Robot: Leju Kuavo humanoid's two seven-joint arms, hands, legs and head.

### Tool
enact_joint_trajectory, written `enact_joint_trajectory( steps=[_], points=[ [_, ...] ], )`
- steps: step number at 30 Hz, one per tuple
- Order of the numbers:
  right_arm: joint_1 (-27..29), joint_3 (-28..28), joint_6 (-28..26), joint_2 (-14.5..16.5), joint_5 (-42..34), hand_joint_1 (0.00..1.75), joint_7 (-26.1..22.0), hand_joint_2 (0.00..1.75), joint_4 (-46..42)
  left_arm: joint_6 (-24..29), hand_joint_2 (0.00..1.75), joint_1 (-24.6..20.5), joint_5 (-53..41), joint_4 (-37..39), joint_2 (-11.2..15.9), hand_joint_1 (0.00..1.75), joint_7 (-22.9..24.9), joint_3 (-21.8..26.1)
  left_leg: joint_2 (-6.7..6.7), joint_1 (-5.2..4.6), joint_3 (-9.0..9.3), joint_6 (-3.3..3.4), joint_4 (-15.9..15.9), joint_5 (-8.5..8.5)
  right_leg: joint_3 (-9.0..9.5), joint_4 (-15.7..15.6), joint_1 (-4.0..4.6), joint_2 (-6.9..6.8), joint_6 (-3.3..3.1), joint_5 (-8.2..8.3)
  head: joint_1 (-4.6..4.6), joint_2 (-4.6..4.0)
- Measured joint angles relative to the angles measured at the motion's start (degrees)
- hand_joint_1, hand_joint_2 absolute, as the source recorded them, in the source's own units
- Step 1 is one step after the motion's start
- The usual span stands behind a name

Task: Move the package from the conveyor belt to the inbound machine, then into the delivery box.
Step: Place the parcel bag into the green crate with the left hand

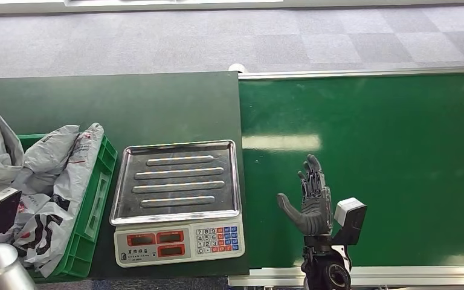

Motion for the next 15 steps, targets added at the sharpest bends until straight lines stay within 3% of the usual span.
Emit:
enact_joint_trajectory(
  steps=[1, 2, 3, 5, 15],
  points=[
    [-0.04, 0.09, 0.0, -0.05, 0.01, 0.0, -0.15, 1.75, 0.04, -0.01, 1.75, 0.0, -0.06, -0.33, 0.38, 0.59, 0.0, 0.22, -0.01, 0.0, 0.0, 0.0, 0.0, 0.0, -0.01, 0.0, -0.01, -0.01, 0.0, 0.0, 0.01, 0.0],
    [-0.07, 0.15, 0.11, -0.1, 0.31, 0.0, -0.24, 1.75, 0.07, -0.01, 1.31, 0.0, -0.83, -0.44, 0.66, 0.18, 0.0, 0.37, -0.03, -0.01, 0.0, 0.0, 0.01, 0.0, -0.01, 0.0, -0.01, -0.02, 0.0, 0.0, 0.01, 0.0],
    [-0.07, 0.16, 0.25, -0.12, 0.68, 0.0, -0.28, 1.75, 0.09, -0.01, 0.87, 0.0, -1.99, -0.53, 0.74, 0.06, 0.0, 0.5, -0.05, -0.01, 0.0, 0.0, 0.01, 0.0, 0.0, -0.01, -0.01, -0.03, 0.0, 0.0, 0.01, 0.0],
    [-0.04, 0.15, 0.14, -0.13, 1.04, 0.0, -0.19, 1.75, 0.08, 0.0, 0.0, -0.05, -3.95, -0.62, 0.6, 0.0, 0.0, 0.68, -0.04, -0.01, 0.01, 0.0, 0.01, 0.01, 0.0, -0.01, -0.01, -0.02, 0.01, 0.01, 0.0, 0.0],
    [0.07, 0.19, -0.3, -0.29, 0.77, 0.0, 0.71, 1.75, -0.5, 0.0, 0.0, -0.24, -5.23, 1.7, -0.23, 0.0, 0.0, 1.28, -0.03, 0.0, 0.02, 0.0, 0.01, 0.0, -0.02, -0.01, -0.01, -0.01, 0.01, 0.02, 0.0, 0.0]
  ],
)
